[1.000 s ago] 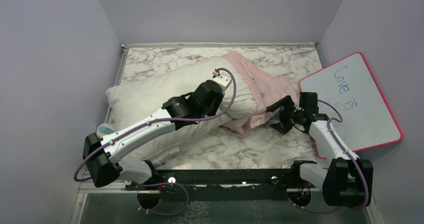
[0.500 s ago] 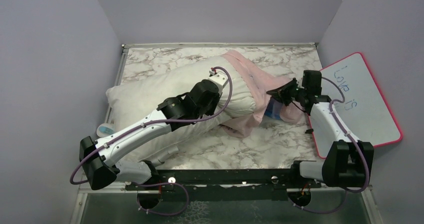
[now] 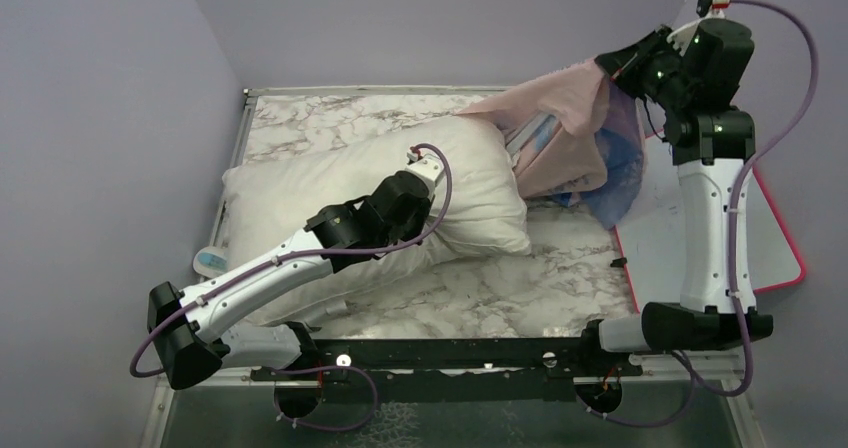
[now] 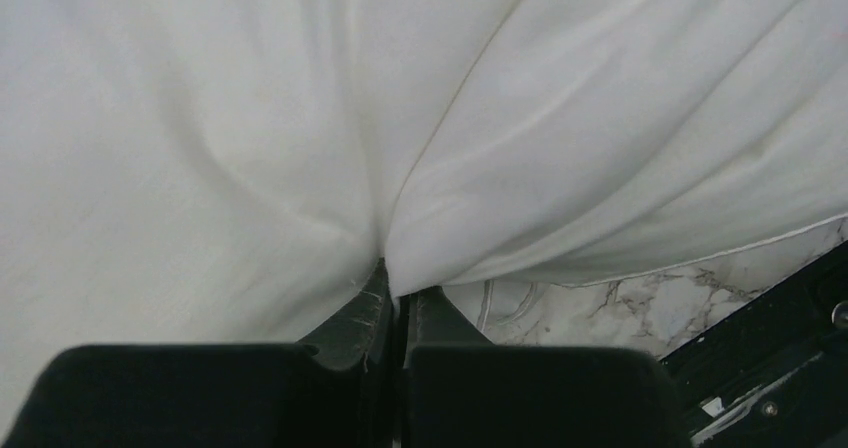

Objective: Remove the pillowcase from the pillow
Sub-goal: Remove the pillow from the pillowcase.

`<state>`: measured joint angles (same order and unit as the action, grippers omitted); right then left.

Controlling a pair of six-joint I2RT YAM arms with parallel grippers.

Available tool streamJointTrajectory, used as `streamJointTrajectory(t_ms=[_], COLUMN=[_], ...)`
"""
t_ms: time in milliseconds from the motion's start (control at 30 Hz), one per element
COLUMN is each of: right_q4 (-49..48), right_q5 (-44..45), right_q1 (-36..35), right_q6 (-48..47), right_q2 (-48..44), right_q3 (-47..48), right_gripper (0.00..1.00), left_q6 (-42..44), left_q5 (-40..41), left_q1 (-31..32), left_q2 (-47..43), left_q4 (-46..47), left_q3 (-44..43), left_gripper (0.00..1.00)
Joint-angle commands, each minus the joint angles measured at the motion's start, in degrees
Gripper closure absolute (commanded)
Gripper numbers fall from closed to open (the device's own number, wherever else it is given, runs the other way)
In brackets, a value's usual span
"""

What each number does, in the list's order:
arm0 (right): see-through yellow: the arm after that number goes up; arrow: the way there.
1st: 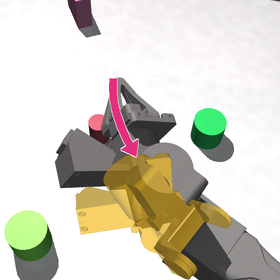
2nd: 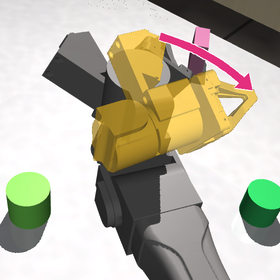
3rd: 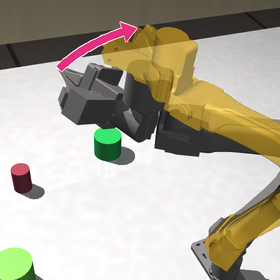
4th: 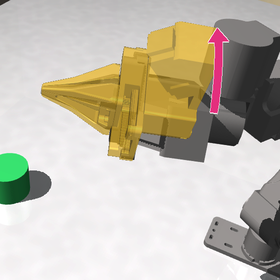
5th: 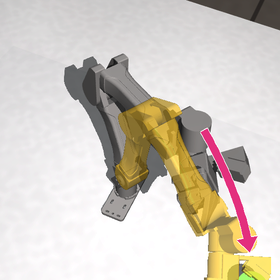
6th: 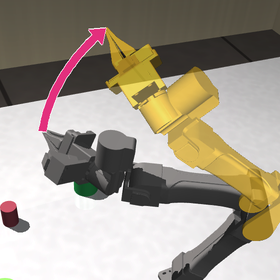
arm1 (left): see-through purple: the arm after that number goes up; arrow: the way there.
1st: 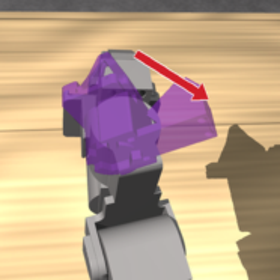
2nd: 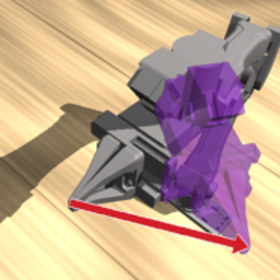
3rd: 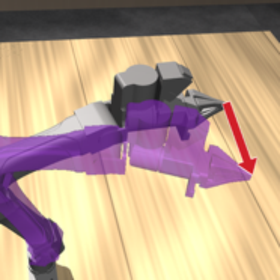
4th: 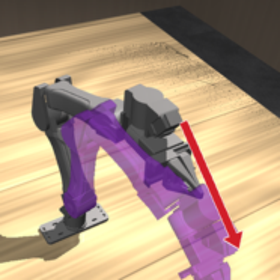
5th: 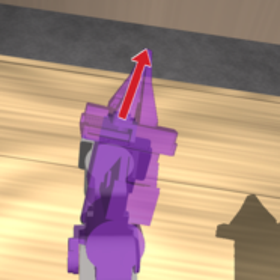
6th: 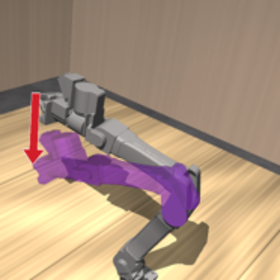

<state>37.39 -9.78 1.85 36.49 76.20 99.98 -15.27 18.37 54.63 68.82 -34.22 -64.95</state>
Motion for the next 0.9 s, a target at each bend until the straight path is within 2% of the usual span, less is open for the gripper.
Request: streamJointTrajectory(t_ms=[0,67,200,300,400,467,600,700,800,867], right_q4=[1.40,3.07,4.78,-0.99,-3.68,-3.58,-0.76,0.18,2.80,2.16], right_q5=[-11.03,-15.15,-16.04,-17.10,-14.28,-9.40,5.30,3.33,2.00,2.76], right_q1=[0.61,0.61,0.57,0.61,0.60,0.54,0.52,0.53,0.52,0.48], right_q6=[-5.64,-5.35,-5.17,-4.00,-1.18,-2.08,-4.20,-6.69,-7.35,-8.14], right_q2=[9.34,13.91,20.11,20.59,19.96,18.10,12.78,9.44,7.22,5.45], right_q3=[16.94,25.88,38.84,38.76,35.98,29.86,6.64,-10.31,-21.44,-27.21], right_gripper=[0.99,0.99,0.99,0.99,0.99,0.99,0.99,0.97,0.95,0.91], left_q6=[0.48,1.25,2.26,3.72,5.55,5.32,4.40,4.04,3.99,4.02], left_q5=[-0.58,-2.08,-3.32,-5.67,-9.54,-9.85,-6.90,-4.42,-2.71,-1.74], left_q1=[-0.58,-0.53,-0.58,-0.57,-0.58,-0.58,-0.58,-0.53,-0.58,-0.58], left_q2=[-0.44,-0.41,0.31,1.18,2.58,3.04,2.07,1.59,1.84,2.37], left_q4=[-2.13,-1.97,-1.74,-0.77,-0.38,-0.34,0.99,1.30,1.83,2.17], left_q3=[0.73,1.08,1.06,1.26,0.92,0.70,1.10,0.71,0.16,-0.48], left_gripper=[1.00,1.00,1.00,1.00,1.00,1.00,1.00,1.00,1.00,1.00])
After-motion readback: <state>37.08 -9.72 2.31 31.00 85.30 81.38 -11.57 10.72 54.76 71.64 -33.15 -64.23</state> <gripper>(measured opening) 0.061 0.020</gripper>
